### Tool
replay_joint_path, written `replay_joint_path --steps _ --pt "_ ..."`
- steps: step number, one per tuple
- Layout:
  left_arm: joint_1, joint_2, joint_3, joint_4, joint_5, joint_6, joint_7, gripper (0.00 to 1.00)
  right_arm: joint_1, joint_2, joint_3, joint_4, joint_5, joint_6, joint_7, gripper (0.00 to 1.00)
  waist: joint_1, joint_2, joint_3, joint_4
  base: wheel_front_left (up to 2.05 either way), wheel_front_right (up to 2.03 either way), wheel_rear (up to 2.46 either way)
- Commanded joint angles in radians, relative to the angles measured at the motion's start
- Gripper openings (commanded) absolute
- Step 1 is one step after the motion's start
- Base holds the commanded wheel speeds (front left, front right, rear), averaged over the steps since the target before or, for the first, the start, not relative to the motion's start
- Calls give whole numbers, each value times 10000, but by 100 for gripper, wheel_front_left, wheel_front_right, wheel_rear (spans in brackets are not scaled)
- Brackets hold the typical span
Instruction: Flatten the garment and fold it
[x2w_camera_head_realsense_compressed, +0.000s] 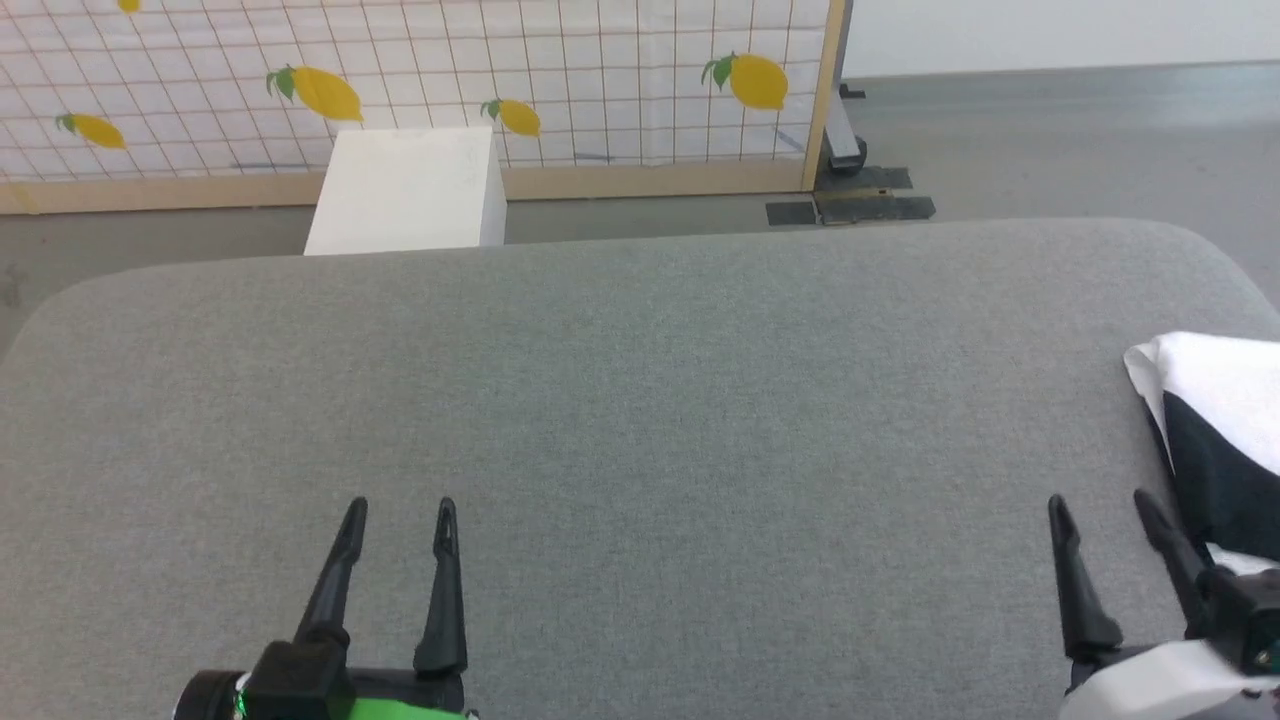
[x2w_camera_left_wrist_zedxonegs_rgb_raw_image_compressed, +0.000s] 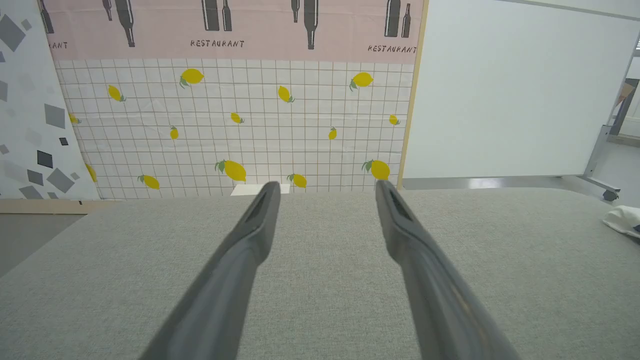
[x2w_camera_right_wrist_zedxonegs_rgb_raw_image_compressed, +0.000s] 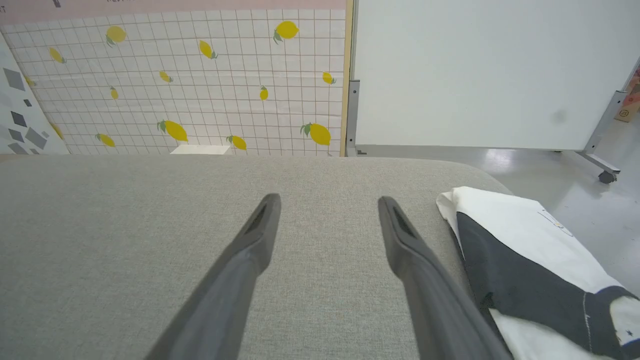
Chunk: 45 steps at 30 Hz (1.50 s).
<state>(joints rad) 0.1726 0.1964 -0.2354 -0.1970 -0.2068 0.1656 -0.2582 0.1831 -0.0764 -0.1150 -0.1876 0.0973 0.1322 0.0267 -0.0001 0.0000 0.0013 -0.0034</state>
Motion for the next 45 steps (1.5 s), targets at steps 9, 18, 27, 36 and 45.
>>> replay_joint_path --steps 9,18,27,36,45 --pt "498 -401 147 405 229 -451 -35 100 440 244 335 529 -290 -15 -474 100 1 0 -180 7 0 0 0" --pt "371 -537 362 449 286 -621 6 0 341 228 391 621 -249 2 -401 0 1 0 -119 29 0 0 0" --pt "240 -594 481 543 398 -686 166 0 206 230 440 699 -294 1 -392 0 1 0 -113 30 0 0 0" --pt "90 -661 624 653 526 -760 351 0 50 233 494 789 -346 0 -383 0 1 0 -105 30 0 0 0" --pt "-60 -727 767 761 654 -834 535 0 -105 235 549 879 -398 -2 -373 0 1 0 -97 30 0 0 0"
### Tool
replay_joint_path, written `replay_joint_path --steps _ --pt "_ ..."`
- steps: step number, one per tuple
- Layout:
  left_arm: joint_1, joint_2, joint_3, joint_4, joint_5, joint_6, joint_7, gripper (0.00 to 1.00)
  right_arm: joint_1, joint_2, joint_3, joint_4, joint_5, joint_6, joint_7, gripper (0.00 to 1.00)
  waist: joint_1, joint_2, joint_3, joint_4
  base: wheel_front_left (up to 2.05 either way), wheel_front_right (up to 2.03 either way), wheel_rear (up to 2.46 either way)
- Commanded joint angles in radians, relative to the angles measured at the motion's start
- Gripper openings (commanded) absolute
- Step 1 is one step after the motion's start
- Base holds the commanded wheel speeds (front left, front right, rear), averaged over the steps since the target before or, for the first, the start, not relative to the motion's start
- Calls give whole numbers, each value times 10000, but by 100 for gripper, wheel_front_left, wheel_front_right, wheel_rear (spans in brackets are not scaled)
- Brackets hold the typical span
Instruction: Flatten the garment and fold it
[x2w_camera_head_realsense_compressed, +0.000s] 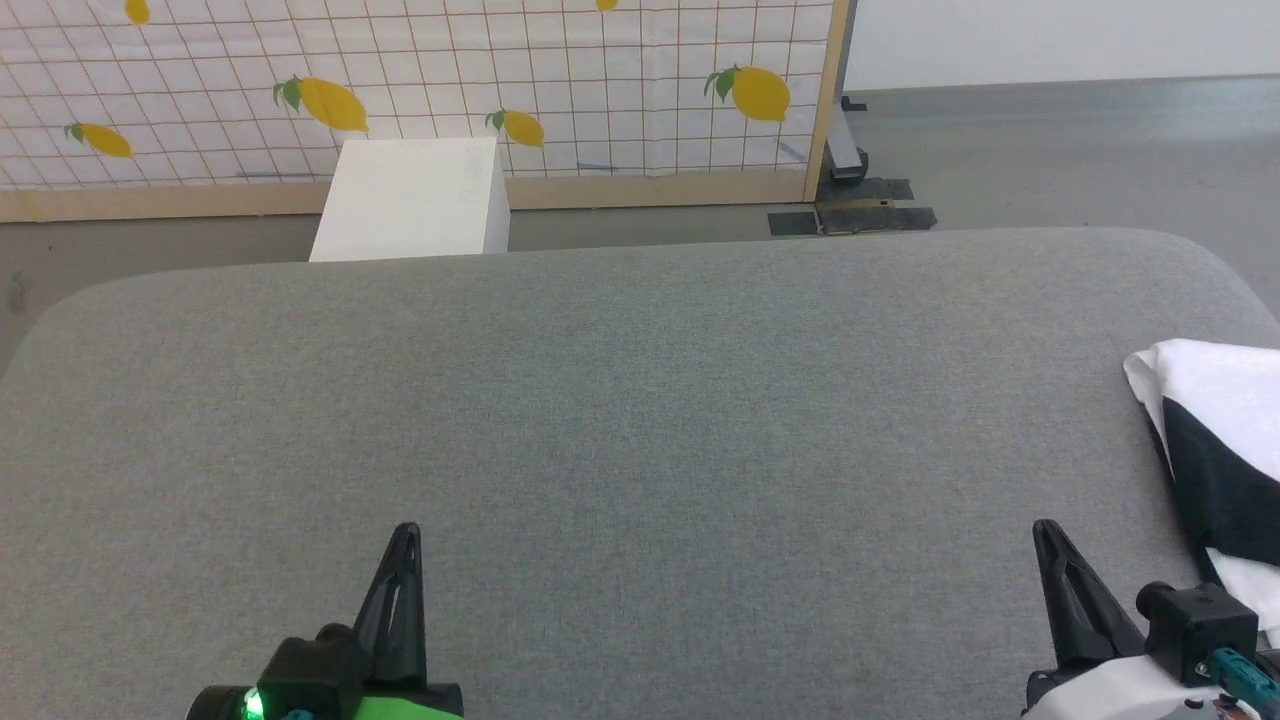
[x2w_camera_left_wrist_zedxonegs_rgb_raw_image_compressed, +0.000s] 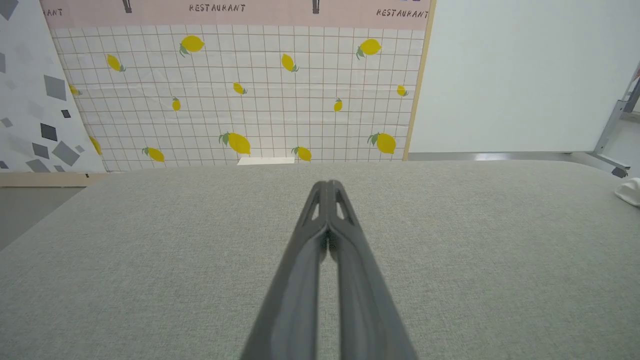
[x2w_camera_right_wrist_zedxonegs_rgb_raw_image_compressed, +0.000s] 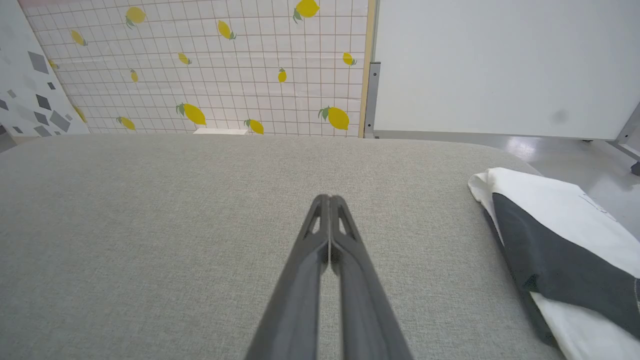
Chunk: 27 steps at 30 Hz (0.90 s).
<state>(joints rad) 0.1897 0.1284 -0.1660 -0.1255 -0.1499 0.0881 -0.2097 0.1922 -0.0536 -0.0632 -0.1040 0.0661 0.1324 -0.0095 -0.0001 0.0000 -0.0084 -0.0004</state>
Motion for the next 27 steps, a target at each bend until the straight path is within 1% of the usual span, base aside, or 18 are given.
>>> replay_joint_path --steps 1,27 --pt "-245 -53 87 57 96 -66 68 0 -211 7 36 52 -91 -4 -10 0 1 0 1 0 0 0 0" --pt "-711 -258 530 395 492 -296 640 0 -694 15 204 331 -251 -7 20 0 1 0 25 1 0 0 0"
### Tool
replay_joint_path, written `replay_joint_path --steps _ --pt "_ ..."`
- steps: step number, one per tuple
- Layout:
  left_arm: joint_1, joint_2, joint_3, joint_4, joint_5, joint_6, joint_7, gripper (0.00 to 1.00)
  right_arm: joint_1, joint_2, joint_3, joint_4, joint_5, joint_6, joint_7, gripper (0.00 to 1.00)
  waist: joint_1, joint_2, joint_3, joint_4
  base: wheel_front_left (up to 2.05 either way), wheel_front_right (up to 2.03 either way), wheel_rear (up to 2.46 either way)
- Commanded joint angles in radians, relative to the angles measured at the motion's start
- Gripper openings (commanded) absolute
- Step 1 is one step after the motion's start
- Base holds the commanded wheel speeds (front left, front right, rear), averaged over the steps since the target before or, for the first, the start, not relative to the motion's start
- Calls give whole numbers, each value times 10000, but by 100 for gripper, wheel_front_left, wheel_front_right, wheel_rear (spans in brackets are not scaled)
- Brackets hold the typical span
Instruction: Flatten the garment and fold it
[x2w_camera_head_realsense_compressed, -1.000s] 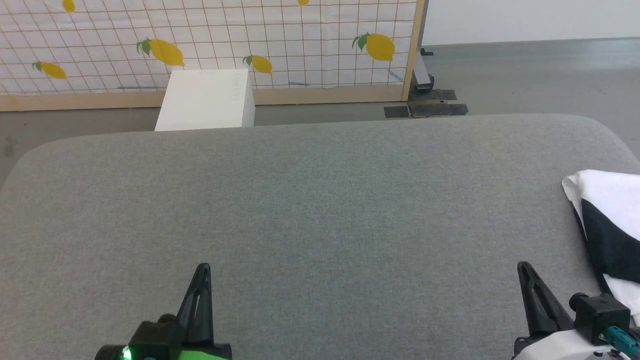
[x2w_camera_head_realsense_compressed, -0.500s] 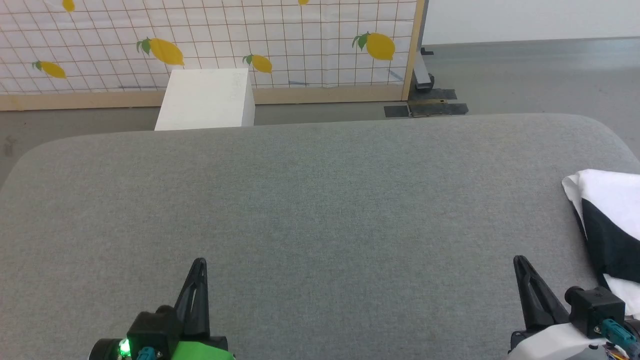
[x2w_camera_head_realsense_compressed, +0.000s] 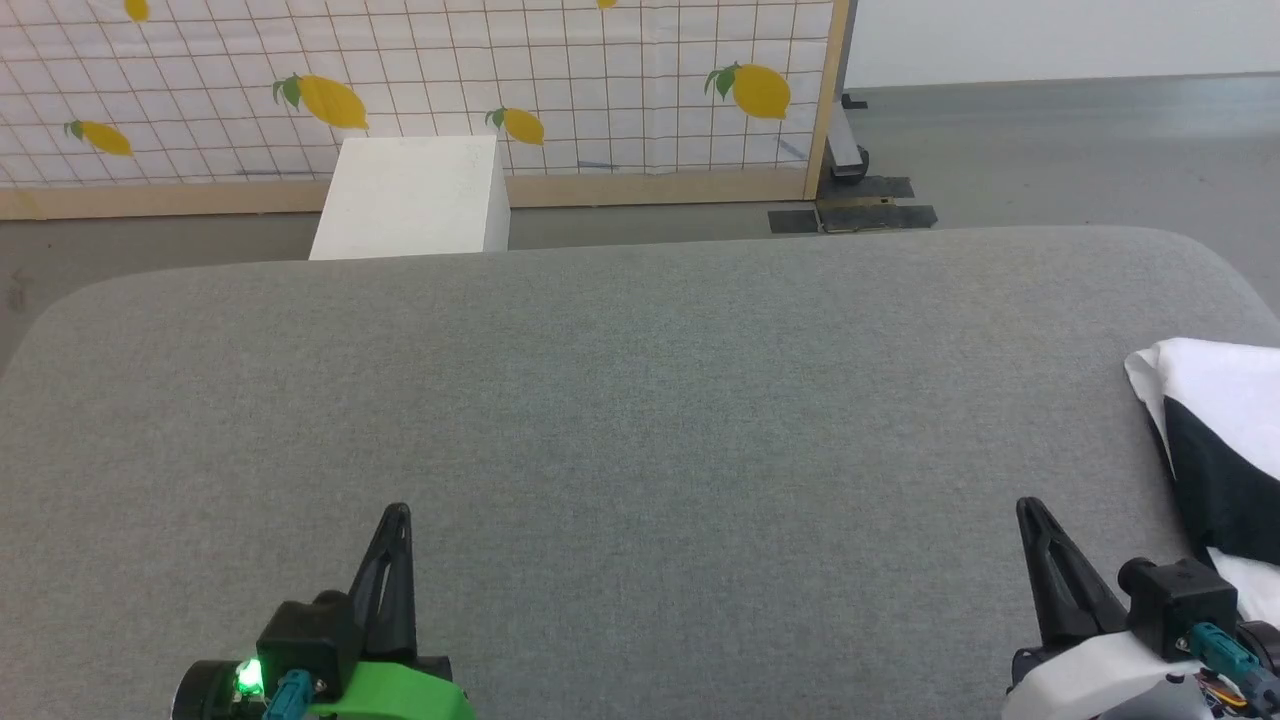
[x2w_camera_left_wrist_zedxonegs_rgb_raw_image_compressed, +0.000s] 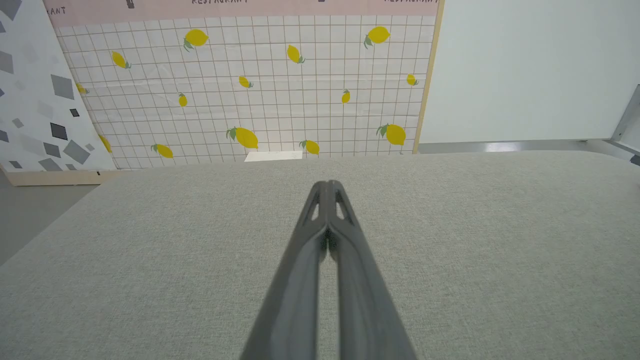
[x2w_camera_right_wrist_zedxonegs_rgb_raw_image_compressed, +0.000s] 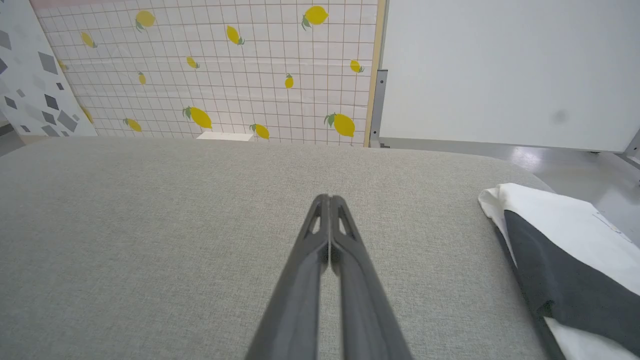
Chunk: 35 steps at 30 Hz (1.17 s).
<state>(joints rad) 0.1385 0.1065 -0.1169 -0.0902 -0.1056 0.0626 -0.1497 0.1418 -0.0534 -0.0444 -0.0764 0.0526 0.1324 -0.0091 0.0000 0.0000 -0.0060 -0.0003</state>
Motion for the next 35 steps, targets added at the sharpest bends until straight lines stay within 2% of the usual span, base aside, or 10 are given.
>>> replay_joint_path --steps 1,35 --pt "-214 -46 53 52 61 -48 58 0 -205 13 21 63 -122 -8 17 0 0 0 1 0 0 0 0" --pt "-775 -294 588 459 537 -325 747 0 -786 22 224 399 -316 -12 52 0 0 0 29 2 0 0 0"
